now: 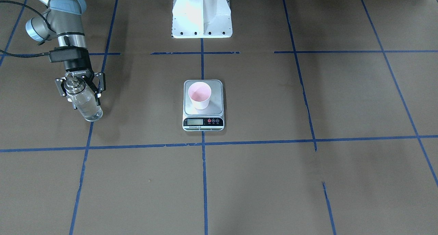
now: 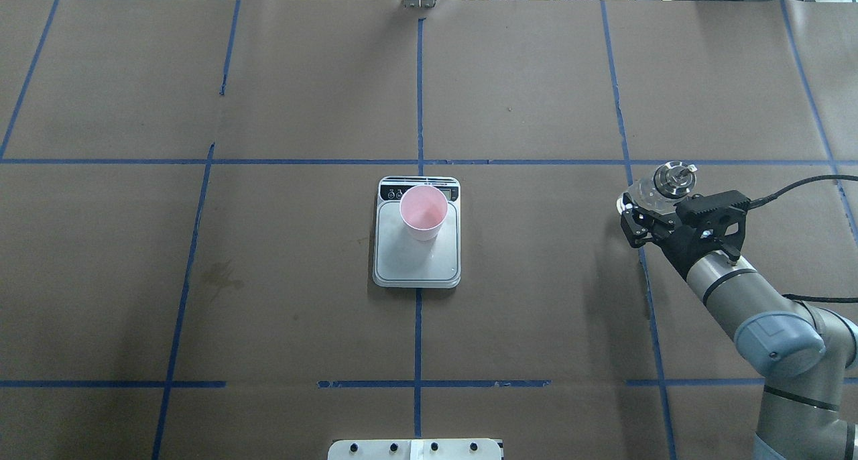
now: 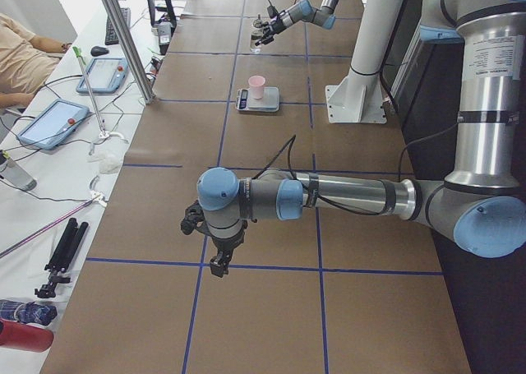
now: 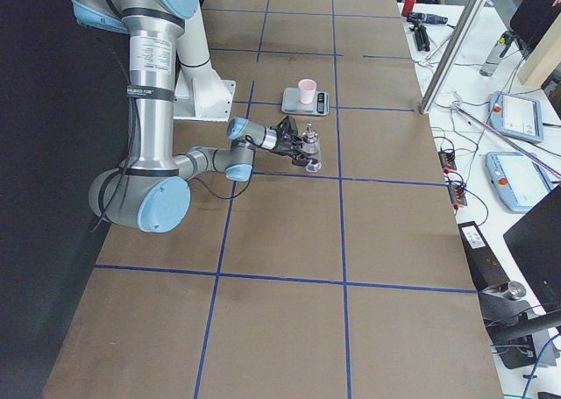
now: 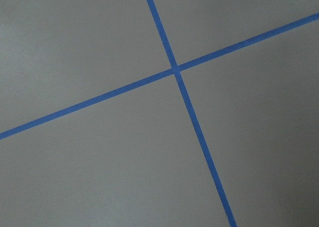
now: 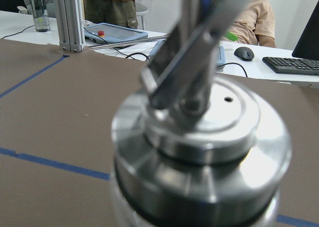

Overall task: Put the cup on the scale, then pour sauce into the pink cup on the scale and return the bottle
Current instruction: 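Reach the right gripper to the glass bottle's metal cap and grasp, then lift the bottle with the right gripper and move it over the cup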

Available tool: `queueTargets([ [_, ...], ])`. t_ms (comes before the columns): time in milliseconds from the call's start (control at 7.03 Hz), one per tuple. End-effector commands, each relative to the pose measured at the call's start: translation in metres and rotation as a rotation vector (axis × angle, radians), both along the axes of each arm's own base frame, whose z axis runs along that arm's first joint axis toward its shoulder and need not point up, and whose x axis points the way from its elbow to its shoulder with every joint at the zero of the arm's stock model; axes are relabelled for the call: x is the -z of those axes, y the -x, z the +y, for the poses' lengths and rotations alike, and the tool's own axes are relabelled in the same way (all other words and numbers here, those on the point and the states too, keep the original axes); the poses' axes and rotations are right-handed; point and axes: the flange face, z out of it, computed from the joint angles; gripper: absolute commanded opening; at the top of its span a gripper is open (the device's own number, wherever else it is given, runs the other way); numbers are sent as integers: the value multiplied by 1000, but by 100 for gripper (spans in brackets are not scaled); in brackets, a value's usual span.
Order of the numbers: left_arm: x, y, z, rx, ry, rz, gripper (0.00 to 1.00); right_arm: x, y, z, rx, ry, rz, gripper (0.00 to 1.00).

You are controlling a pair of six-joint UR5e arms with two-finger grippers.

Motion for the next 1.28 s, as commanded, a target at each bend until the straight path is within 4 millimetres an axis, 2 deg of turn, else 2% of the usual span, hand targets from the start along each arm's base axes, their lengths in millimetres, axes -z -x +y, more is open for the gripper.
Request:
queueTargets([
  [0, -2, 0, 2, 0, 5, -1, 100, 26, 23, -9, 36, -31, 85, 0],
  [142, -2, 0, 1, 5, 15, 1, 100, 52, 49, -20, 36, -14, 129, 0],
  [285, -4, 0, 5, 61, 69, 1, 100, 81, 62, -27, 35, 8, 180, 0],
  [569, -1, -1, 5, 68, 66, 2, 100, 122, 55, -25, 38, 46, 313, 0],
  [711, 1, -1, 4, 68, 63, 2, 100, 162, 76, -36, 12, 57, 380, 0],
  [854, 3, -2, 2, 66, 57, 1, 100, 188, 97, -40, -4, 88, 523, 0],
  [996, 4, -1, 0, 68, 55, 1, 100, 211, 121, -34, -25, 74, 621, 0],
  [1138, 6, -2, -1, 66, 52, 1, 100, 201, 142, -27, -60, 34, 680, 0],
])
